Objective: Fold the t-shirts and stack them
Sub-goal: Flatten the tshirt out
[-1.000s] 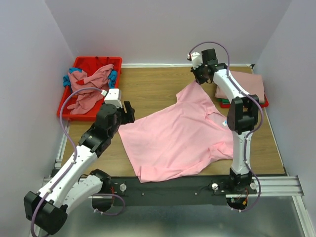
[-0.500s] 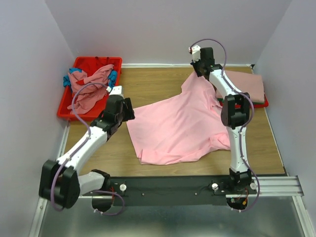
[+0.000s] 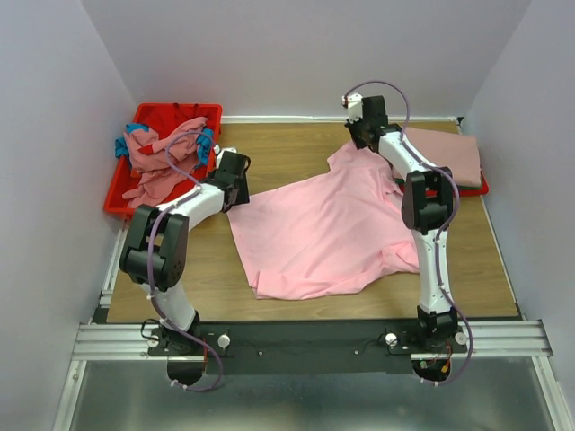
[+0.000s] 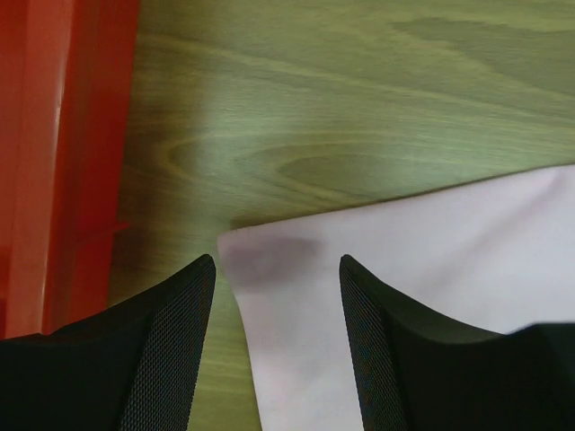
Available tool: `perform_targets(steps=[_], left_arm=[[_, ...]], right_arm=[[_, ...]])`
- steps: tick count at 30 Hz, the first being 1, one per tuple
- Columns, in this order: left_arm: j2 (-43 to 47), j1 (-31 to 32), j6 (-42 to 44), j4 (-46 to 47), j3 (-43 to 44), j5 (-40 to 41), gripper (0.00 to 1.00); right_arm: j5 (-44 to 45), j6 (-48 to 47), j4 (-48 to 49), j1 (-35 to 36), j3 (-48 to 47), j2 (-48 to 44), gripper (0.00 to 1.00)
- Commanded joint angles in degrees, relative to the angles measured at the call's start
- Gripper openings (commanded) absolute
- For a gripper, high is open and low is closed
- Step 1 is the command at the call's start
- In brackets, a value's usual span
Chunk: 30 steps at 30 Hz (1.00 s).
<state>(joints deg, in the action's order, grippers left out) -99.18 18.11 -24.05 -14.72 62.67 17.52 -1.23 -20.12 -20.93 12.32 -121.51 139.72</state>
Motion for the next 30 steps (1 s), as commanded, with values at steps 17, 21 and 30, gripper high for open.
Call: perform_targets(steps=[17, 21, 30], left_arm=[[-6.5, -0.7, 0.2, 0.9, 1.0, -0.5, 0.22], [-2.5, -0.6, 0.1, 1.5, -0.1, -3.3, 0.08], [10.4, 0.4, -2.0, 5.0, -12.8, -21.0, 0.04]], right_arm=[[-3.2, 2.0, 1.8, -1.2, 4.7, -3.5, 0.0], [-3.3, 1.8, 1.9, -1.4, 6.5, -5.2, 0.0], [-4.4, 1.1, 2.4, -3.1, 12.5, -9.6, 0.01]])
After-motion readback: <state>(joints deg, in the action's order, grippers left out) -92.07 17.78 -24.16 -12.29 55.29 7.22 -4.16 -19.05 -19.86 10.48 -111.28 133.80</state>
